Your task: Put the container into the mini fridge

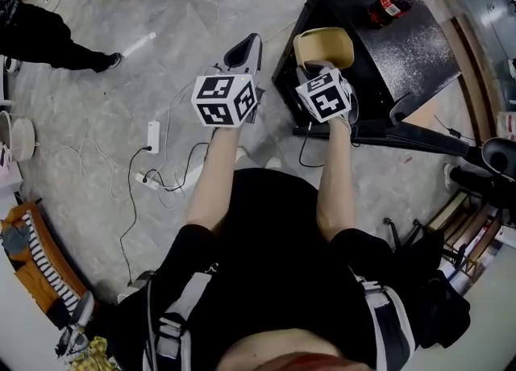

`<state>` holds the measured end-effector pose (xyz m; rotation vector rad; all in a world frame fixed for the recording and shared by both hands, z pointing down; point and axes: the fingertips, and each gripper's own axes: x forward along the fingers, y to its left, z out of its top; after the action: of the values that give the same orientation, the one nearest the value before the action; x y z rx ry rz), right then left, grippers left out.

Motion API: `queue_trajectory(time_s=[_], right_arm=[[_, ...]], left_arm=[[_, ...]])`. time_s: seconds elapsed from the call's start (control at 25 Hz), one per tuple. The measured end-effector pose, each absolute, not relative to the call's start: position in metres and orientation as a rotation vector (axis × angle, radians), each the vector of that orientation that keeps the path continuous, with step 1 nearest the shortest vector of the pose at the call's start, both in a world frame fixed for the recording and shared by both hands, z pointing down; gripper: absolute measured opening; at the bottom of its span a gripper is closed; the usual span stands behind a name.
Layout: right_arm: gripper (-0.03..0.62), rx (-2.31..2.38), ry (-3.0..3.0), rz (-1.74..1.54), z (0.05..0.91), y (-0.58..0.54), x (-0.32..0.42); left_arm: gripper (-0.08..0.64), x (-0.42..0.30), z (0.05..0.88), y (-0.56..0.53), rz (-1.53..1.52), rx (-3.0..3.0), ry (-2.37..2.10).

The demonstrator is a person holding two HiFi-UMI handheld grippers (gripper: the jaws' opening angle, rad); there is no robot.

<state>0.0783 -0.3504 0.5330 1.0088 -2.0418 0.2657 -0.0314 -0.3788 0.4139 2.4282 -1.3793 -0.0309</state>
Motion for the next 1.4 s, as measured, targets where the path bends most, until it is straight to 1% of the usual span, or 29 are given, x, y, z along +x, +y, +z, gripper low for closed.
queue_trajectory(time_s=[0.24, 0.44, 0.64, 0.8, 0.88, 1.0, 1.08, 1.12, 1.16, 1.2, 1.28, 1.4], right_arm=[[0.018, 1.111, -1.933, 0.301, 0.55, -0.371, 0.126], [0.018, 1.19, -1.873, 0.342, 0.555, -0.378, 0.146], [0.018, 1.29, -1.764, 0.261, 0.555, -0.386, 0.168], [0.024, 1.343, -1.75, 0.214, 0.55, -0.391, 0.171], [0.139, 1.363, -1.753, 0.203, 0.547, -0.393, 0.171], [0.143, 1.415, -1.779, 0.162, 0.535, -0.396, 0.168], [0.135, 1.47, -1.835, 0.118, 0.521, -0.399, 0.16], [0.105, 1.502, -1.893, 0.115, 0.513, -0.401, 0.153], [0.041, 1.531, -1.981, 0.14, 0.505, -0.402, 0.145], [0.022, 1.552, -2.096, 0.193, 0.496, -0.403, 0.135], [0.017, 1.576, -2.321, 0.296, 0.476, -0.402, 0.117], [0.012, 1.626, -2.45, 0.241, 0.44, -0.402, 0.101]], left_arm=[[0.01, -0.025, 0.419, -0.392, 0.004, 2.43, -1.386], [0.011, -0.021, 0.417, -0.396, 0.022, 2.443, -1.387], [0.011, -0.018, 0.416, -0.397, 0.031, 2.454, -1.381], [0.011, -0.016, 0.415, -0.396, 0.036, 2.459, -1.378], [0.01, -0.017, 0.416, -0.395, 0.039, 2.457, -1.379], [0.011, -0.018, 0.417, -0.395, 0.038, 2.453, -1.38], [0.011, -0.017, 0.418, -0.394, 0.038, 2.453, -1.378], [0.01, -0.017, 0.417, -0.393, 0.036, 2.455, -1.378], [0.01, -0.017, 0.416, -0.393, 0.034, 2.457, -1.381], [0.01, -0.018, 0.414, -0.393, 0.031, 2.46, -1.389], [0.01, -0.022, 0.41, -0.393, 0.026, 2.461, -1.423], [0.01, -0.033, 0.403, -0.395, 0.024, 2.456, -1.505]])
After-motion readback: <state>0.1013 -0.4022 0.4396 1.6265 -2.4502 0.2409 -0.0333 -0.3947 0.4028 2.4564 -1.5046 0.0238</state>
